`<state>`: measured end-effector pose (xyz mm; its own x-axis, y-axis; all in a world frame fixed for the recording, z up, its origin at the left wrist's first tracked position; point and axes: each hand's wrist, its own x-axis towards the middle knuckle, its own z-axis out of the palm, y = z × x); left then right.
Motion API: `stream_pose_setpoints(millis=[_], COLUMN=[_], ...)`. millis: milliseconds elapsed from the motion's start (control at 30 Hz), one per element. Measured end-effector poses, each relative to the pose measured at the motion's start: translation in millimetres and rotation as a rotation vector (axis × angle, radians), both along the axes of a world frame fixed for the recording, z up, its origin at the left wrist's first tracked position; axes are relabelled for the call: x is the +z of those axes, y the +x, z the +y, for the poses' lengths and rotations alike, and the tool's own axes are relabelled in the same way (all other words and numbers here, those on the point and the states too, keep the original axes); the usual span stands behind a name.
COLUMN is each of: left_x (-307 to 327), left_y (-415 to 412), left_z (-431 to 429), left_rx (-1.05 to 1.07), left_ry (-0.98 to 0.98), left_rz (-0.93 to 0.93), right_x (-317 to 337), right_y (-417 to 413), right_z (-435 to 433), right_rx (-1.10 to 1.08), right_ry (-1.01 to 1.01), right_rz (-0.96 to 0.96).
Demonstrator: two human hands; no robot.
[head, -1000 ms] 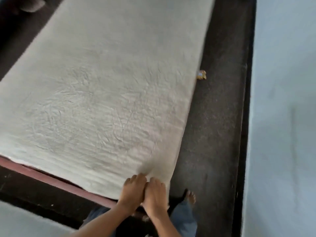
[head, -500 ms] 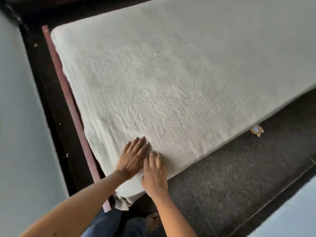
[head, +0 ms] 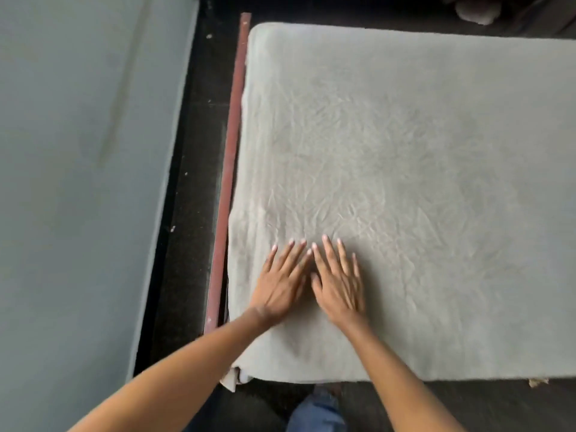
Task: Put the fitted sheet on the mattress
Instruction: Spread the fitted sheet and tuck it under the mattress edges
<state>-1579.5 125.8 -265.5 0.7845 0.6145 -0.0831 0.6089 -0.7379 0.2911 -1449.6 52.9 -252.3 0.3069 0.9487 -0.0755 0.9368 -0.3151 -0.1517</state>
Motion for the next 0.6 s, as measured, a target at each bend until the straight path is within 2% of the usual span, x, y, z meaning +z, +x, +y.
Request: stream_pose_setpoints(millis=[167, 267, 367, 533, 600], left_x=[-27.2, -32.8, -33.2, -28.8, -22.0], left_y=[7.7, -9.5, -28.6, -62.6, -71.0], left_z=[28.5, 6.4, -23.4, -65.6, -86.3], left_rx=[0.408, 0.575, 0.639, 0.681, 0.808], left_ry=[-0.049, -0.073, -0.115, -0.232, -0.321], left_rz=[0.061, 0.049, 0.069, -0.135, -0.25], right_x=[-37.7, -48.4, -46.7, -38.9, -33.9], right_y=[19.9, -3.8, -25.0, -44.3, -54.4], right_z=[64.6, 52.7, 27.7, 2.9, -6.6], right_rx=[0.253, 0.296, 0.388, 0.559, 0.65], right_ry=[-0.06, -0.032, -0.006, -0.047, -0.079], right_rz=[-0.007, 0.016, 0.054, 0.058, 0.088])
